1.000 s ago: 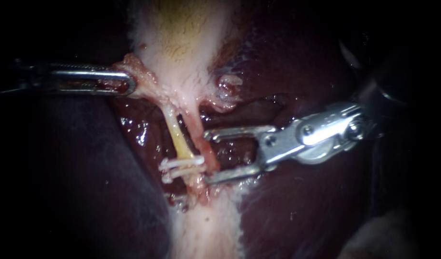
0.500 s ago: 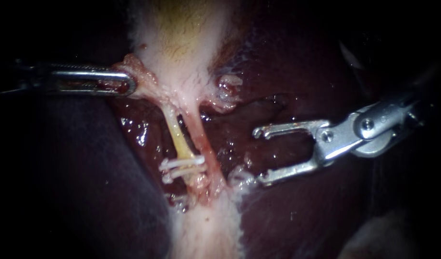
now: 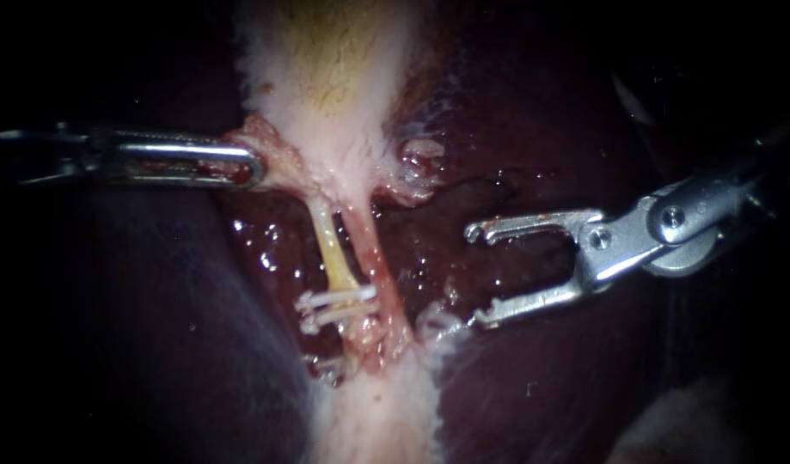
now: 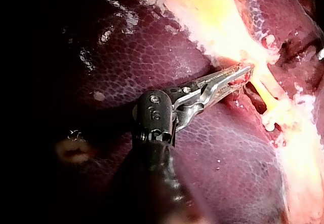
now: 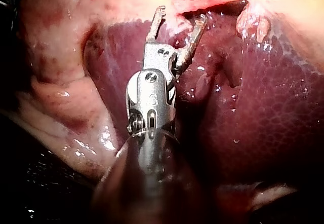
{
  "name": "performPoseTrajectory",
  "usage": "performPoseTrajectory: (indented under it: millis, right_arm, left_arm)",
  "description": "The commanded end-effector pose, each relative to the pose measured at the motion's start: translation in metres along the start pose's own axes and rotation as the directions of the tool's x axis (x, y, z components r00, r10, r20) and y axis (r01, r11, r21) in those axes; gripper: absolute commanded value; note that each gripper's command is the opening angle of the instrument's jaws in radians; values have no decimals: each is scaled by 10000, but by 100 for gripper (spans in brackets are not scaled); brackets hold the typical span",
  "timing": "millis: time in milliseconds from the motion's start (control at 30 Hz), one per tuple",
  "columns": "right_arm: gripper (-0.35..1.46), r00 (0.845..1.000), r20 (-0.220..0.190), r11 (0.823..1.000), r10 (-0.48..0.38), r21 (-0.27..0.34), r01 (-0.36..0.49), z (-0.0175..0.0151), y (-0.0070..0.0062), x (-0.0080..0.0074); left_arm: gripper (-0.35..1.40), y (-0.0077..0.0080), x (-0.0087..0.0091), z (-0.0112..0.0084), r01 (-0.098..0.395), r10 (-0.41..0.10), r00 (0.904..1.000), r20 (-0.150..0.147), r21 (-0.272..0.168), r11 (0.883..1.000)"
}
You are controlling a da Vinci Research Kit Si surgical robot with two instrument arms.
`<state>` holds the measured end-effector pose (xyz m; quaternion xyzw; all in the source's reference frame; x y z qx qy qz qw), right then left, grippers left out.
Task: Going back second clip left tube
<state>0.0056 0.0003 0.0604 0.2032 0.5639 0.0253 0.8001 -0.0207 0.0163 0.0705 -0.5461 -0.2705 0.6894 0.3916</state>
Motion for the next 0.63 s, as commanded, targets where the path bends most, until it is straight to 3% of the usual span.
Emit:
performPoseTrajectory:
  millis: [33,300,467,633]
  right_arm:
    - [50,10000,4,10000,6,-6,-5,-1,0,0]
    - [50,10000,2,10000,31,-17,-31,-2,0,4]
    - [50,10000,2,10000,35,-22,-35,-2,0,4]
    - [50,10000,2,10000,40,-26,-40,-2,0,4]
  left_arm:
    - [-35,-2,-3,5,-10,10,10000,43,17,10000]
    - [-35,-29,-24,40,-163,160,9994,296,120,9998]
    - [-35,-41,-32,45,-280,273,9988,414,156,9995]
    - [-35,-42,-31,44,-277,271,9988,418,142,9995]
